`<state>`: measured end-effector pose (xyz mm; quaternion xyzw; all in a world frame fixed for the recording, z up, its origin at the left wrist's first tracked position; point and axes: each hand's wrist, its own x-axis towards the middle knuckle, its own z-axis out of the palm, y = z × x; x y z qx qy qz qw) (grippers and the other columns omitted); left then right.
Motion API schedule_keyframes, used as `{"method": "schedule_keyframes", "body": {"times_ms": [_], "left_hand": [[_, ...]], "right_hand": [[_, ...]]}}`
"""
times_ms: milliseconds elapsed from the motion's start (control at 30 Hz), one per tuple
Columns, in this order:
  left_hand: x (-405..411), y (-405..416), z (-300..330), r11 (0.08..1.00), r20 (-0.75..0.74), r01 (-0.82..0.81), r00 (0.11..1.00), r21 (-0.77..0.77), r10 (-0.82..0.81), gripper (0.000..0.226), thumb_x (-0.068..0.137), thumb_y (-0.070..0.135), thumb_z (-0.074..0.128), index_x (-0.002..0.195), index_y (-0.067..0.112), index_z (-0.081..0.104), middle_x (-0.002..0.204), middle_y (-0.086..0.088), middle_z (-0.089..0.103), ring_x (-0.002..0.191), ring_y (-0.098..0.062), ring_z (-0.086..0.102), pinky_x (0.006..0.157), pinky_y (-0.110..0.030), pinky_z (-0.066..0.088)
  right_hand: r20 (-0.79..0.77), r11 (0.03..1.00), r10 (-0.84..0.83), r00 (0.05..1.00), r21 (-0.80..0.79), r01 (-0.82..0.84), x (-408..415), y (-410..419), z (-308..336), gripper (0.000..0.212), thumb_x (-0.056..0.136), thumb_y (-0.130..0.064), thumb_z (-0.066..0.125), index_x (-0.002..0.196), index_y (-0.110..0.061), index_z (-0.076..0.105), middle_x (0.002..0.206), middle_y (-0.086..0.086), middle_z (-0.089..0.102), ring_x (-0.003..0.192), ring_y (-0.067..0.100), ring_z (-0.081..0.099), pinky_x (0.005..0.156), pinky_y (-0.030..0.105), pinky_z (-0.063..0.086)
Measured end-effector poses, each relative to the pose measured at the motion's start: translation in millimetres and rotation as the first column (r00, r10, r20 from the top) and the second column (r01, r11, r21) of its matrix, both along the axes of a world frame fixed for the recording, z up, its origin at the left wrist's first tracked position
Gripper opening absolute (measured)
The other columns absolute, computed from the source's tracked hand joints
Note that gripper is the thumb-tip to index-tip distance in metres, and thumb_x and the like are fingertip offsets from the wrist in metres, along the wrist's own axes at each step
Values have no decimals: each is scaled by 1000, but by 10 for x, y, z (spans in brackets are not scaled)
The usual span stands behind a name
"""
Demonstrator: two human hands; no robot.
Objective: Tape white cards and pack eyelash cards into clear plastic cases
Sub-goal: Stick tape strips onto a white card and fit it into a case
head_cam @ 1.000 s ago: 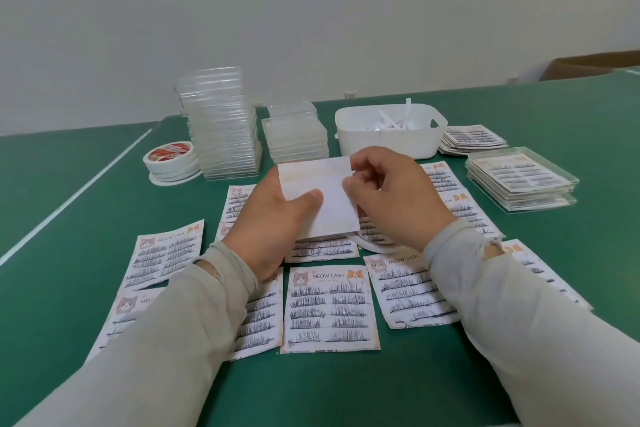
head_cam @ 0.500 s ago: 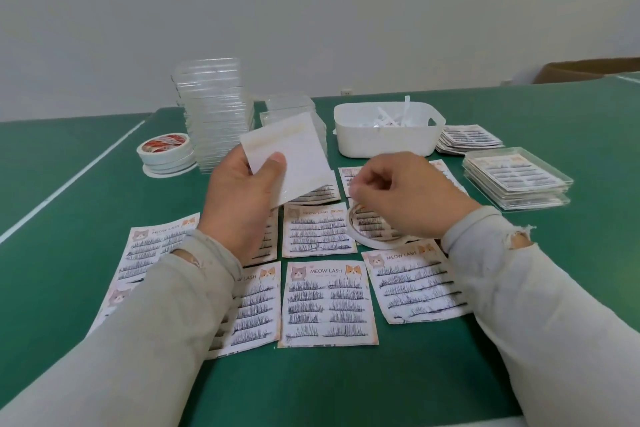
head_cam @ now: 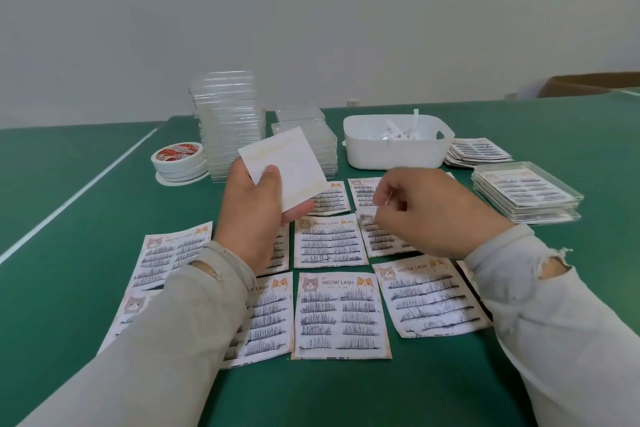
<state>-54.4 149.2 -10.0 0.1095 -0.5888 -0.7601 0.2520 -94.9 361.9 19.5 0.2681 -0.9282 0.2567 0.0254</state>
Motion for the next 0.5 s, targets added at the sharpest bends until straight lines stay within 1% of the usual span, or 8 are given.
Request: {"method": "schedule_keyframes", "body": {"times_ms": [67, 133, 200, 233, 300, 367, 433, 500], "left_hand": [[-3, -4, -7, 999, 12, -14, 1000, -41, 14, 35, 103, 11, 50, 134, 28, 47, 126, 12, 60, 108, -18, 65, 70, -35, 63], [0, -11, -13, 995, 11, -27, 1000, -94, 28, 44, 101, 9, 52, 139, 28, 41, 128, 11, 57, 103, -18, 69, 69, -33, 63], [27, -8, -18, 989, -7, -17, 1000, -147, 16, 59, 102, 10, 53, 146, 42, 31, 130, 13, 55, 94, -14, 73, 66, -33, 63], [44, -1, -17, 983, -21, -7, 1000, -186, 3, 66, 102, 9, 53, 147, 52, 28, 133, 12, 55, 93, -12, 74, 65, -34, 63], [61, 23, -15, 953, -50, 9, 998, -301, -25, 60, 103, 7, 50, 136, 56, 42, 135, 13, 54, 91, -8, 73, 61, -34, 63], [71, 63, -7, 904, -51, 22, 998, -427, -48, 41, 102, 3, 47, 114, 39, 62, 118, 14, 64, 77, -1, 70, 58, -25, 60], [91, 109, -3, 831, -35, 19, 998, -556, -46, 40, 100, -1, 47, 94, 32, 69, 90, 11, 71, 67, -3, 59, 59, -10, 50], [125, 158, 13, 787, -28, 22, 998, -616, -50, 42, 97, -1, 49, 86, 33, 70, 80, 13, 72, 65, -2, 55, 59, -6, 44]], "right_hand": [[-24, 989, -20, 1000, -145, 17, -44, 16, -19, 8, 94, -26, 59, 100, -32, 62, 77, -14, 63, 66, -3, 59, 58, 14, 40], [-44, 961, -45, 998, -275, 31, -85, 5, -41, 16, 97, -19, 53, 103, -29, 64, 76, -16, 61, 60, -10, 55, 53, 7, 37], [26, 886, -84, 996, -455, 87, -112, -20, -37, 23, 97, -12, 50, 99, -23, 69, 73, -14, 62, 54, -7, 53, 52, 8, 36], [115, 819, -73, 991, -560, 125, -115, -25, -22, 26, 96, -9, 49, 96, -22, 71, 69, -12, 62, 50, -3, 51, 51, 13, 37], [318, 656, 86, 944, -731, 187, -89, -20, 25, 32, 95, -3, 45, 93, -20, 72, 63, -2, 60, 43, 7, 44, 42, 21, 34], [429, 528, 341, 836, -823, 207, -58, -5, 57, 34, 93, 2, 42, 91, -15, 72, 62, 6, 57, 40, 13, 37, 37, 21, 28], [468, 477, 528, 709, -854, 208, -35, -4, 63, 39, 92, 2, 41, 87, -16, 75, 65, 10, 55, 39, 12, 34, 34, 19, 28], [502, 494, 595, 628, -844, 207, -27, -28, 37, 36, 93, 1, 41, 93, -13, 74, 67, 10, 54, 37, 10, 33, 32, 17, 28]]}}
